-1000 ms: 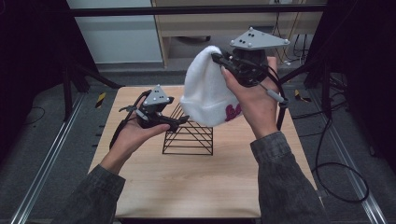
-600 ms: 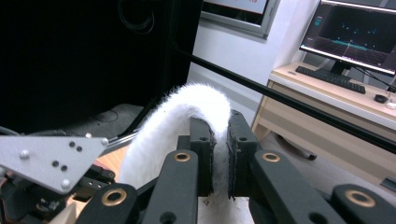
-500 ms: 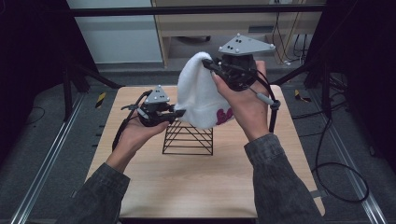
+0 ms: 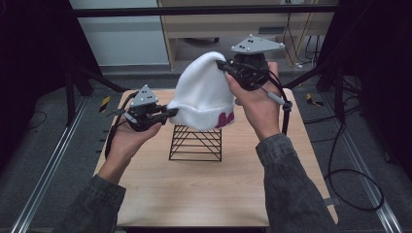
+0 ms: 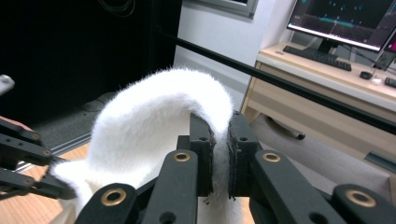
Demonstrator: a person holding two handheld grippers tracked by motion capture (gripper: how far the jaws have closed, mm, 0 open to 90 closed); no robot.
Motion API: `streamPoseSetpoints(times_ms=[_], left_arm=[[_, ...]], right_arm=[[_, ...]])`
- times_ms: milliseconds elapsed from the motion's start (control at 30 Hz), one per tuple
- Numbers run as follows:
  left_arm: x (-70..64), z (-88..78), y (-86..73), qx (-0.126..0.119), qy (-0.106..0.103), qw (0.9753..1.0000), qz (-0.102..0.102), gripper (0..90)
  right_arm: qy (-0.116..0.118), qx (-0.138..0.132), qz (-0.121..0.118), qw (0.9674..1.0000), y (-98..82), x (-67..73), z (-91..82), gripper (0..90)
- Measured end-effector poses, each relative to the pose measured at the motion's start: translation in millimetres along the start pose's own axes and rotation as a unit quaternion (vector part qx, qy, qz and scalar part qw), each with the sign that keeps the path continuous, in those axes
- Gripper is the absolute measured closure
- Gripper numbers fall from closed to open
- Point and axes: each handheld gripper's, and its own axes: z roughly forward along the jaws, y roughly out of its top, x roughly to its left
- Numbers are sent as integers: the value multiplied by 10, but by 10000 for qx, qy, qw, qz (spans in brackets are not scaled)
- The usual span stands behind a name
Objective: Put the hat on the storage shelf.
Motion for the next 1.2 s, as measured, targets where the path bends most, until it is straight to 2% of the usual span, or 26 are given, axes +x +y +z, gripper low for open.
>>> streamPoseSetpoints(times_ms=[333,567,700,833,1200], left_arm=[[109,47,-71,167,21,9997,-168,787],[176,123,-109,285,102,9994,-183,815],[193,165,-156,371,85,9991,-206,835],[245,190,-226,396,77,9987,-317,837],[309,229,-317,452,195,9981,-377,837]], right_arm=[[7,375,65,9993,-152,-21,320,833],[15,514,163,9985,-256,-60,464,832],[24,553,185,9983,-298,-60,502,833],[72,577,196,9981,-327,-47,513,833],[191,608,128,9979,-373,27,569,832]])
